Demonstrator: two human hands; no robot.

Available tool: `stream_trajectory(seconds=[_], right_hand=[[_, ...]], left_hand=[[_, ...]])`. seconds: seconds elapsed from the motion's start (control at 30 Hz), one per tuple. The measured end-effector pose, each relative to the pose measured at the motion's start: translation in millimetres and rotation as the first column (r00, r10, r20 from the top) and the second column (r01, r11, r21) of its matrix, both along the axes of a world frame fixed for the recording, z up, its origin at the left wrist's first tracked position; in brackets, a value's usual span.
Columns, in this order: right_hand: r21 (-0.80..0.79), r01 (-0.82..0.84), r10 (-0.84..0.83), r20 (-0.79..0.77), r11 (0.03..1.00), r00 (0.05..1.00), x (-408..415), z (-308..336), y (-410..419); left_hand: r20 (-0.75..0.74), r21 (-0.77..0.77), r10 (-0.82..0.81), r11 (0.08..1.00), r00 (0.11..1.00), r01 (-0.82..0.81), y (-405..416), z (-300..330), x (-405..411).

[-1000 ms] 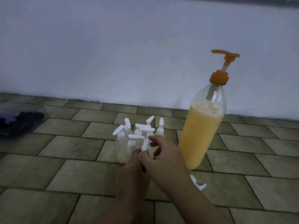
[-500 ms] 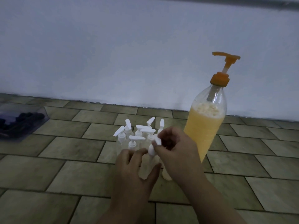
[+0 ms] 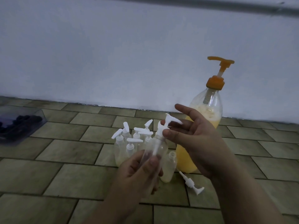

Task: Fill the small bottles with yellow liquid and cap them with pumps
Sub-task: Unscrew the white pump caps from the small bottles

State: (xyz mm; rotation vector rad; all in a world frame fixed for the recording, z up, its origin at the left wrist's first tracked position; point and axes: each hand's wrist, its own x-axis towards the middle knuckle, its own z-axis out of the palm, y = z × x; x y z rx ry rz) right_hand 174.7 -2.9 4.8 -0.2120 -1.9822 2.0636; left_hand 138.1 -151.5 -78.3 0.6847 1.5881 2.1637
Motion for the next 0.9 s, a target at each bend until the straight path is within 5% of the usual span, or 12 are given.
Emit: stream_trajectory(seconds=[0.2, 0.33, 0.57, 0.77, 0.9], right_hand=[[0.046, 0.009, -0.011, 0.037, 0.999, 0.999, -1.2, -7.6, -4.6], [-0.018, 0.052, -0.052, 0.006, 0.998, 0.999, 5.5, -3.8, 10.9], [0.097, 0.083, -0.069, -0.145, 0.992, 0.987, 17.6, 0.0, 9.2], [0.055, 0.355, -0.314, -0.354, 0.933, 0.881, 43.1, -0.9, 49.9], [0.074, 0.550, -0.504, -0.316, 0.832, 0.804, 60.6, -38.5, 81.9]], left_hand=[[-0.036, 0.015, -0.177, 0.984, 0.984, 0.177, 5.8, 0.4, -0.1], [-0.021, 0.073, -0.110, 0.991, 0.994, 0.111, 5.4, -1.0, -4.0], [-0.197, -0.250, -0.012, 0.968, 0.980, -0.039, 10.0, -4.0, -0.8], [-0.194, -0.437, 0.148, 0.872, 0.970, -0.220, 19.4, -44.5, -15.6], [-0.239, -0.474, 0.198, 0.831, 0.951, -0.292, 28.6, -69.2, -21.2]])
